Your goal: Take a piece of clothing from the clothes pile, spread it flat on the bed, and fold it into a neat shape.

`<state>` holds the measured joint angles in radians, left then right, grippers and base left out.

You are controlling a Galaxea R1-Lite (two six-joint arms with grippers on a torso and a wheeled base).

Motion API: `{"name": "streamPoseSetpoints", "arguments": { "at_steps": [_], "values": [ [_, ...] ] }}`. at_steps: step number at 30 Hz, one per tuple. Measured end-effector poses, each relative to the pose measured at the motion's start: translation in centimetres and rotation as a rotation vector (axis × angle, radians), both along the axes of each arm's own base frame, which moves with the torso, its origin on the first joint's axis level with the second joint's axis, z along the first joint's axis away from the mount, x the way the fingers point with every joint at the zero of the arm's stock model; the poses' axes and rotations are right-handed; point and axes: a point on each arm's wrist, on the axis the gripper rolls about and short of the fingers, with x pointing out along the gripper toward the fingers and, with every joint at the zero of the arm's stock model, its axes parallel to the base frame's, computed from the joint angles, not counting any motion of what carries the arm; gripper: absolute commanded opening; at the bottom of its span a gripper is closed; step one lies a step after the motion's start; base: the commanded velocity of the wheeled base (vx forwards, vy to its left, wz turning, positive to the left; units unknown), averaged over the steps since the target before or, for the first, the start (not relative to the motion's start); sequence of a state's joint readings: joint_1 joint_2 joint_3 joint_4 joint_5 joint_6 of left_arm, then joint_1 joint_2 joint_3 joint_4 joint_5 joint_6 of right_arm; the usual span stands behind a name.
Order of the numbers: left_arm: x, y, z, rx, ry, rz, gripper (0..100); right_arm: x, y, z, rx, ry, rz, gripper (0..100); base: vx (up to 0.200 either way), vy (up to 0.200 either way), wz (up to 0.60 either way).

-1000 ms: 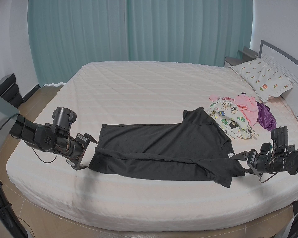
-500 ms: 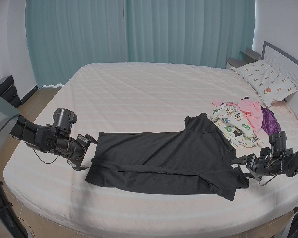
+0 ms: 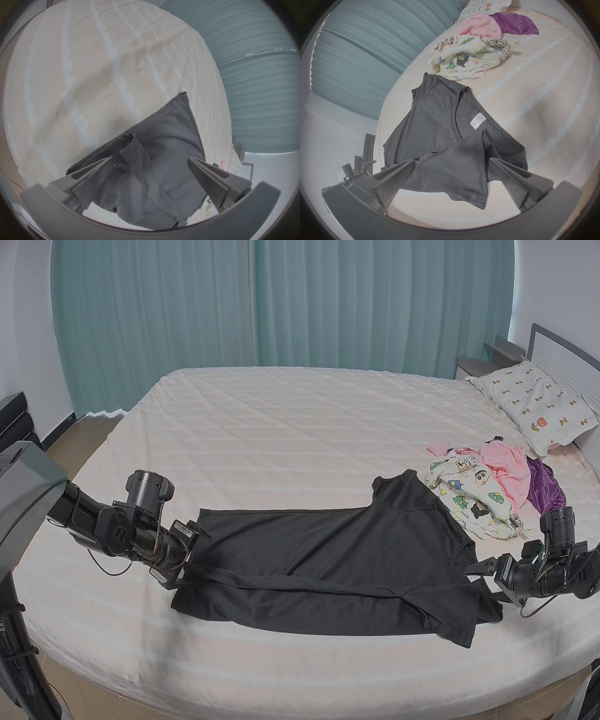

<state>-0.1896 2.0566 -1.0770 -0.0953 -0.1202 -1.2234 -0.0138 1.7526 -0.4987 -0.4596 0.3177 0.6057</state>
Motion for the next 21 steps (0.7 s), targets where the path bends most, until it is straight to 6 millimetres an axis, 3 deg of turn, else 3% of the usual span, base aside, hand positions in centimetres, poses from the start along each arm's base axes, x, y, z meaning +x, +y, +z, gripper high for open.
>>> {"name": "streamPoseSetpoints", "arguments": {
  "at_steps": [1, 13, 21],
  "values": [
    [0.2, -0.1, -0.1, 0.01, -0.001, 0.006, 0, 0.0, 0.0, 0.0, -0.001, 0.001, 0.0, 100, 0.0, 0.0, 0.0],
    [0.6, -0.2, -1.1, 0.056, 0.013, 0.048, 0, 0.3, -0.1, -0.6, -0.003, 0.018, -0.008, 100, 0.0, 0.0, 0.0],
    [0.5, 0.4, -0.5, 0.053, 0.005, 0.073, 0, 1.2, -0.1, -1.2, 0.003, -0.015, -0.017, 100, 0.0, 0.0, 0.0]
  ]
}}
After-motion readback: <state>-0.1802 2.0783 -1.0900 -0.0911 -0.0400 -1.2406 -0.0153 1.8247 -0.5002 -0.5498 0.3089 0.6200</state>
